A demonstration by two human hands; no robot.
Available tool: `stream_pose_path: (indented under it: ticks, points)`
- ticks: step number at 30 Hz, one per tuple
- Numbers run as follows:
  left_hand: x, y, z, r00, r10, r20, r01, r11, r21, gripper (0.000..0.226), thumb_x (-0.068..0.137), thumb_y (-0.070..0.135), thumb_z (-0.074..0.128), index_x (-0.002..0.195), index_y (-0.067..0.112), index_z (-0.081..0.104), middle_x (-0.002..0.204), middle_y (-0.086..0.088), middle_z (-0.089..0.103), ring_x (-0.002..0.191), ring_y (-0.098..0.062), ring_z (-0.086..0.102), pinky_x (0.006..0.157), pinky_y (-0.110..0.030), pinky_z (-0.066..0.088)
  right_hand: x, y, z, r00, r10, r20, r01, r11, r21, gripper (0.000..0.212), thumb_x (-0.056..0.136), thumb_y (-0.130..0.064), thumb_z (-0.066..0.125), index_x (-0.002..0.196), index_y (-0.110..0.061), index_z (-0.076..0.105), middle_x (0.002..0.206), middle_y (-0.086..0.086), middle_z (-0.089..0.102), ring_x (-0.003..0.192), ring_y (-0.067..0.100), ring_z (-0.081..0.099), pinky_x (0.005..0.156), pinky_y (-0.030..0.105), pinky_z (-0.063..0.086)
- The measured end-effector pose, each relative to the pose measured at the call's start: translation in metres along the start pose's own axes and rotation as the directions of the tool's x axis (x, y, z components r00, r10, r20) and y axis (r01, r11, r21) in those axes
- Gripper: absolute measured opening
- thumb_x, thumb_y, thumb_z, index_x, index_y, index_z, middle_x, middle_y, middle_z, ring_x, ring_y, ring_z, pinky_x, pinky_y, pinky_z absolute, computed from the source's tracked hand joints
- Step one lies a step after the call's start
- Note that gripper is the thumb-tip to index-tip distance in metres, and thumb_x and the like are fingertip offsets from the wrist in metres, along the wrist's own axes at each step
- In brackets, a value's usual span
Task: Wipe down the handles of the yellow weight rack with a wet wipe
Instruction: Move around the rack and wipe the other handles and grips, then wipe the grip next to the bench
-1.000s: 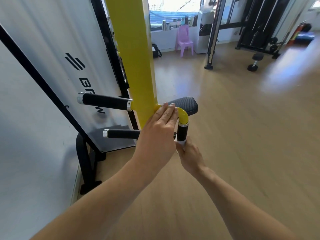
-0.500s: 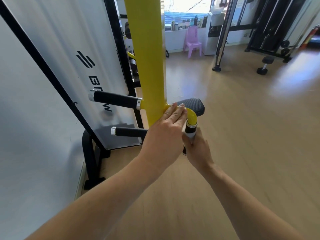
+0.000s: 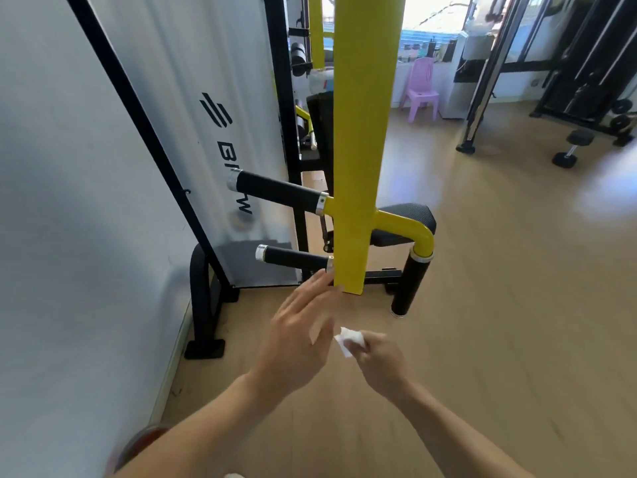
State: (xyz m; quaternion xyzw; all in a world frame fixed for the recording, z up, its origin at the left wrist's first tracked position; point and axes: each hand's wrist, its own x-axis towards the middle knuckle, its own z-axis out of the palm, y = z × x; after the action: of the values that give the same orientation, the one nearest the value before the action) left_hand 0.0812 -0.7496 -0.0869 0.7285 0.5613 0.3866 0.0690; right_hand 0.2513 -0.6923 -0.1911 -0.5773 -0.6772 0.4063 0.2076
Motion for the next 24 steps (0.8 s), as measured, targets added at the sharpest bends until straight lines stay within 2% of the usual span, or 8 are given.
stream_pose_path:
  ticks: [4, 8, 11, 13, 15, 17, 21, 24]
  points:
    - [-0.013, -0.028, -0.029, 0.889, -0.389, -0.242, 0.38, 0.921, -0.084, 0.053, 0.093, 0.008, 0.063, 0.142, 0.025, 0.052, 0.152, 0.014, 0.045, 0.142, -0.002, 0.038, 0.117, -0.034, 0.038, -0.002, -0.107, -0.009, 0.85, -0.37, -0.374, 0.418, 0.907, 0.054, 0.009, 0.092, -0.023, 0.072, 0.085, -0.018, 0.076, 0.064, -0.009, 0.064, 0.06, 0.001, 0.059, 0.05, 0.007, 0.036]
    - [0.002, -0.049, -0.063, 0.815, -0.533, -0.228, 0.523, 0.846, -0.106, 0.056, 0.095, 0.01, 0.06, 0.147, 0.024, 0.045, 0.153, 0.01, 0.046, 0.141, -0.007, 0.04, 0.116, -0.024, 0.03, 0.034, -0.167, 0.01, 0.67, -0.595, -0.445, 0.603, 0.785, -0.143, 0.026, 0.085, 0.003, 0.072, 0.106, -0.013, 0.077, 0.102, 0.002, 0.076, 0.094, 0.009, 0.069, 0.082, 0.016, 0.054]
    - [0.019, -0.072, -0.073, 0.863, -0.499, -0.079, 0.499, 0.866, -0.025, 0.061, 0.095, 0.007, 0.056, 0.152, 0.024, 0.038, 0.159, 0.007, 0.038, 0.147, -0.012, 0.034, 0.117, -0.025, 0.027, 0.06, -0.186, 0.031, 0.821, -0.556, -0.128, 0.477, 0.792, -0.38, 0.036, 0.094, -0.018, 0.065, 0.129, -0.012, 0.064, 0.126, 0.008, 0.066, 0.122, 0.028, 0.058, 0.099, 0.037, 0.047]
    - [0.028, -0.088, -0.076, 0.897, -0.44, 0.038, 0.438, 0.898, 0.039, 0.066, 0.093, 0.003, 0.055, 0.153, 0.023, 0.036, 0.161, 0.005, 0.034, 0.151, -0.013, 0.025, 0.123, -0.035, 0.025, 0.062, -0.187, 0.041, 0.91, -0.409, 0.064, 0.358, 0.702, -0.615, 0.068, 0.099, -0.046, 0.05, 0.153, -0.009, 0.032, 0.15, 0.012, 0.045, 0.144, 0.031, 0.033, 0.119, 0.043, 0.02]
    - [0.03, -0.102, -0.076, 0.916, -0.373, 0.15, 0.361, 0.927, 0.104, 0.071, 0.09, -0.001, 0.055, 0.154, 0.019, 0.033, 0.162, 0.0, 0.033, 0.153, -0.014, 0.018, 0.125, -0.044, 0.019, 0.052, -0.18, 0.04, 0.924, -0.376, 0.066, 0.278, 0.546, -0.79, 0.078, 0.102, -0.047, 0.038, 0.158, -0.005, 0.004, 0.162, 0.019, 0.021, 0.152, 0.034, 0.012, 0.124, 0.047, 0.0]
    - [0.027, -0.112, -0.073, 0.931, -0.31, 0.191, 0.282, 0.946, 0.157, 0.075, 0.088, -0.002, 0.057, 0.156, 0.016, 0.029, 0.161, -0.004, 0.033, 0.154, -0.016, 0.016, 0.126, -0.043, 0.014, 0.036, -0.172, 0.031, 0.945, -0.325, 0.037, 0.172, 0.396, -0.902, 0.073, 0.103, -0.031, 0.031, 0.155, 0.005, -0.006, 0.161, 0.03, 0.014, 0.151, 0.043, 0.009, 0.124, 0.051, 0.002]
    - [0.023, -0.126, -0.066, 0.963, -0.206, 0.171, 0.181, 0.972, 0.148, 0.077, 0.088, 0.005, 0.061, 0.156, 0.018, 0.027, 0.161, 0.002, 0.032, 0.153, -0.011, 0.014, 0.126, -0.036, 0.009, 0.021, -0.173, 0.024, 0.977, -0.215, 0.011, 0.062, 0.234, -0.97, 0.063, 0.101, -0.012, 0.021, 0.15, 0.013, -0.009, 0.157, 0.038, 0.014, 0.148, 0.048, 0.015, 0.123, 0.053, 0.008]
    - [0.021, -0.134, -0.065, 0.95, -0.197, 0.241, 0.202, 0.979, 0.004, 0.079, 0.087, 0.006, 0.06, 0.157, 0.022, 0.027, 0.16, 0.004, 0.035, 0.153, -0.009, 0.018, 0.126, -0.035, 0.015, 0.02, -0.195, 0.035, 0.958, -0.284, 0.041, 0.143, 0.351, -0.925, 0.057, 0.102, -0.007, 0.032, 0.153, 0.009, 0.014, 0.156, 0.033, 0.028, 0.146, 0.042, 0.029, 0.122, 0.048, 0.021]
